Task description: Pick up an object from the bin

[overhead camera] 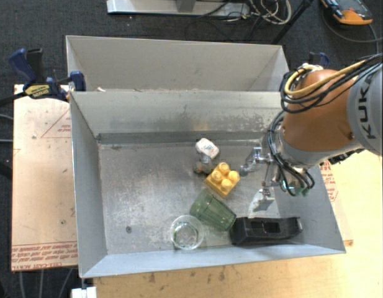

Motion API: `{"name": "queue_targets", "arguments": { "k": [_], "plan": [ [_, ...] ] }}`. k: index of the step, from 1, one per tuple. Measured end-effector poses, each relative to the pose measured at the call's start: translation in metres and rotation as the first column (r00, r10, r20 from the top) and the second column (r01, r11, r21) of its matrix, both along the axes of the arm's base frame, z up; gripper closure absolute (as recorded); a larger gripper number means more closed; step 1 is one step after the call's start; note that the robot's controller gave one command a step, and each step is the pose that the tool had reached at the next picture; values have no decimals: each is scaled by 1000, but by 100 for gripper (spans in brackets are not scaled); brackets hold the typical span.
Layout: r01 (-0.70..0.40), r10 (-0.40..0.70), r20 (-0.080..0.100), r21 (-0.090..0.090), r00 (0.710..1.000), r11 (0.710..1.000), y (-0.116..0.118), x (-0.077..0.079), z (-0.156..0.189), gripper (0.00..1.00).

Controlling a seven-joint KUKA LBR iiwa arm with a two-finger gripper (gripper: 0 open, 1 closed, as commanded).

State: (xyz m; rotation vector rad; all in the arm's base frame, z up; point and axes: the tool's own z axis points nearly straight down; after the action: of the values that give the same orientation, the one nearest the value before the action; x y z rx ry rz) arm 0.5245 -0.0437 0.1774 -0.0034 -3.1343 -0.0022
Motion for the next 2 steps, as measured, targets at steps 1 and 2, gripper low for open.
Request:
{"name": "queue_targets", "arguments": {
  "k": [1,2],
  "plan": [
    [-2,2,8,-1,1000,1000,0,2,4,0],
    [-84,84,10,-3,996,996,-3,-20,-52,0]
  ]
}}
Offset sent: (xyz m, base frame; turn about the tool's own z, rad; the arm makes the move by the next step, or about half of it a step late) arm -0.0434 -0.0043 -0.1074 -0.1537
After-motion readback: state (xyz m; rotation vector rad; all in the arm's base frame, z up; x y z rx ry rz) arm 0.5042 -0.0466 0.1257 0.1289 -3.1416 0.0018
